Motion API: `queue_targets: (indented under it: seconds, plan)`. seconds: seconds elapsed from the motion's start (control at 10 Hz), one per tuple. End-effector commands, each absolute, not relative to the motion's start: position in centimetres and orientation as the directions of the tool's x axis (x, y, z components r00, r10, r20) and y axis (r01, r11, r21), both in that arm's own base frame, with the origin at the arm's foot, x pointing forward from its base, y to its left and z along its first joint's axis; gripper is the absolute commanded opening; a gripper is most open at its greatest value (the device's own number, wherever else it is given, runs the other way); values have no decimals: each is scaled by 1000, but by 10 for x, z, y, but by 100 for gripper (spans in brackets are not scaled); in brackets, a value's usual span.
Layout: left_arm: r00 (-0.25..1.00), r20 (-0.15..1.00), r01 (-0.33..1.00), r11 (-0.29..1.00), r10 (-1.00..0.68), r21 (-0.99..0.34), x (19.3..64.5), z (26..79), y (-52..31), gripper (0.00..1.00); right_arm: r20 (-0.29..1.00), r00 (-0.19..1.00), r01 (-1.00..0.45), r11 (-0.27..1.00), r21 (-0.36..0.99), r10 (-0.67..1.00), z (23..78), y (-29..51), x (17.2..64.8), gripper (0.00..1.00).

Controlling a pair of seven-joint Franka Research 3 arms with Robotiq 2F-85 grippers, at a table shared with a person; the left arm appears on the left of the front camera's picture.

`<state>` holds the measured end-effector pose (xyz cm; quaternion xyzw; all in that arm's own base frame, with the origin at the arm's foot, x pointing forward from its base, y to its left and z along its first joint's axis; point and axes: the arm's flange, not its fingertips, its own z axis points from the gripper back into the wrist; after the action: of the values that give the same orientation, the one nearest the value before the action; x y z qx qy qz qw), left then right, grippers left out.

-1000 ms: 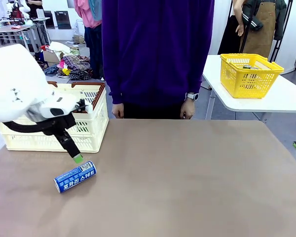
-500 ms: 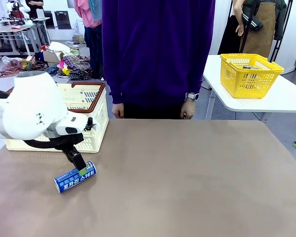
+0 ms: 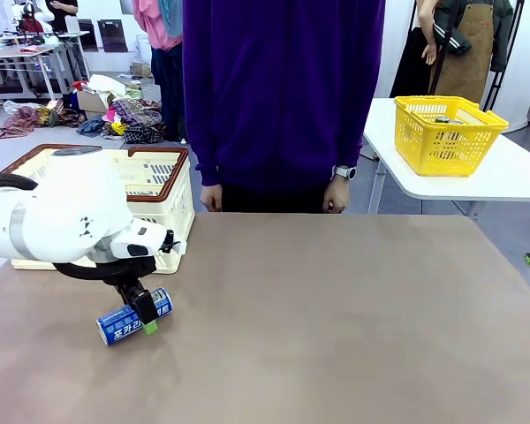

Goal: Place the drinks into the Shopping basket.
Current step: Pick up one drink and place it into the Shopping basket.

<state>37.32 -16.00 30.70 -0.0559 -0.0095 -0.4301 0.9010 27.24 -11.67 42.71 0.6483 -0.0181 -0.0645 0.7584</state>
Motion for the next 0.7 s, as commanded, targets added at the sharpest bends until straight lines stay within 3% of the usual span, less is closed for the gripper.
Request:
queue_targets:
  seconds: [0.0, 0.1, 0.2, 0.3, 0.6]
  plan:
    - [629, 64, 776, 622, -775, -101, 334, 293, -146, 100, -66, 990, 83, 134, 987, -128, 431, -116, 272, 100]
    - [627, 45, 777, 621, -777, -107, 330, 287, -149, 100, -66, 990, 83, 134, 987, -128, 431, -116, 272, 100]
    - [628, 26, 775, 623, -778, -106, 329, 283, -149, 40, -66, 990, 83, 134, 987, -128, 431, -116, 272, 100]
    - [628, 8, 774, 623, -778, -112, 329, 280, -149, 0, -66, 990, 83, 134, 987, -128, 431, -116, 272, 100]
    - [629, 3, 774, 625, -778, -104, 327, 278, -148, 0, -66, 990, 83, 134, 987, -128, 431, -116, 272, 100]
